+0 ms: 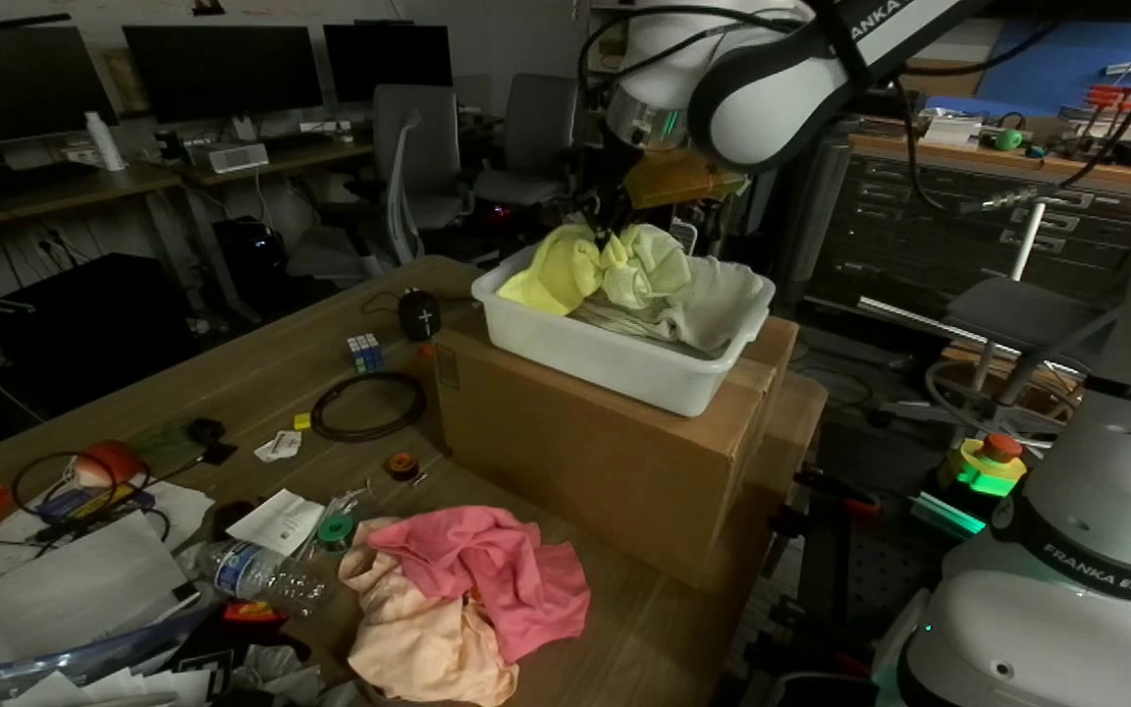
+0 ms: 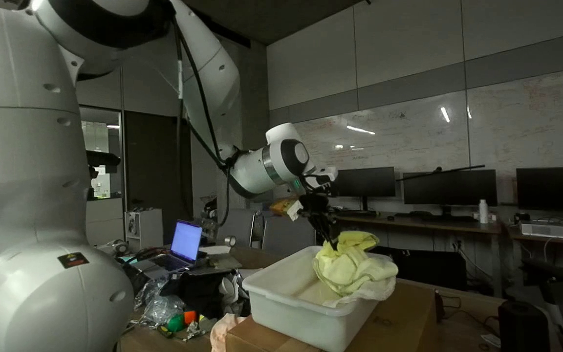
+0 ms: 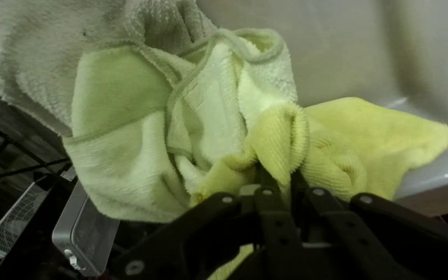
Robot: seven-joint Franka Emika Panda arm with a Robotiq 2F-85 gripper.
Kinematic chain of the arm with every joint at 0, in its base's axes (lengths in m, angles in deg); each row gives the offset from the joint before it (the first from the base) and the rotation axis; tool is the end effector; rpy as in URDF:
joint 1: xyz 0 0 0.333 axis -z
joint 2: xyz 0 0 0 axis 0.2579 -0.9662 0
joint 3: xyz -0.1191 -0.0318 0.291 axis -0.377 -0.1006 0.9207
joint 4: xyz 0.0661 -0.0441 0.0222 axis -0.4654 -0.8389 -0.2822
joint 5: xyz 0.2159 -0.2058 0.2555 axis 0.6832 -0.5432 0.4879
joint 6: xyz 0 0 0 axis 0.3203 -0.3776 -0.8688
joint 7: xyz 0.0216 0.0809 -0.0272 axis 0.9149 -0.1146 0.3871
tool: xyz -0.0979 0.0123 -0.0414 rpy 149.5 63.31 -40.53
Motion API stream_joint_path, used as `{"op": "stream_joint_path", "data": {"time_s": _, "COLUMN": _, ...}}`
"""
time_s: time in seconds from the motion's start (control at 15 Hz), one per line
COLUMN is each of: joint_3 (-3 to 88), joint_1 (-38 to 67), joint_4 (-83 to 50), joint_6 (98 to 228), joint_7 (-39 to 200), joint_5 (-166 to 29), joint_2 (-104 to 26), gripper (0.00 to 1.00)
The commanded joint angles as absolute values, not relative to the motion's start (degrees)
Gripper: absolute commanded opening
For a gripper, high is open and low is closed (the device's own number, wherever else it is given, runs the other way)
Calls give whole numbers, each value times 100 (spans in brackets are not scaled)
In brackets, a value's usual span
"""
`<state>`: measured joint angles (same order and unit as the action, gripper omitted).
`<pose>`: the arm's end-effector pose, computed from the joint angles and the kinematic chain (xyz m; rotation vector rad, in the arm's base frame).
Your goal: Remove the clothes from the white bin and put them on the table
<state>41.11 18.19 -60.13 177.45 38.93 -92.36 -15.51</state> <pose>0.5070 -0.0671 0.4113 2.7794 -0.8460 0.6256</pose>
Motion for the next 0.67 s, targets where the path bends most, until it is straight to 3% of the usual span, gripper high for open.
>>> {"op": "stream_joint_path", "data": {"time_s": 0.0, "joint_3": 4277, "joint_1": 2073, "joint_4": -6353, "joint_6": 17961, "joint_7": 3823, "joint_5": -8924, "joint_2": -756, "gripper": 6}}
{"op": "stream_joint_path", "data": {"time_s": 0.6, "joint_3": 4402, "joint_1": 1939, "joint_4": -6425, "joint_6": 17947, "joint_7": 5072, "joint_5": -7413, "joint_2": -43, "gripper": 6}}
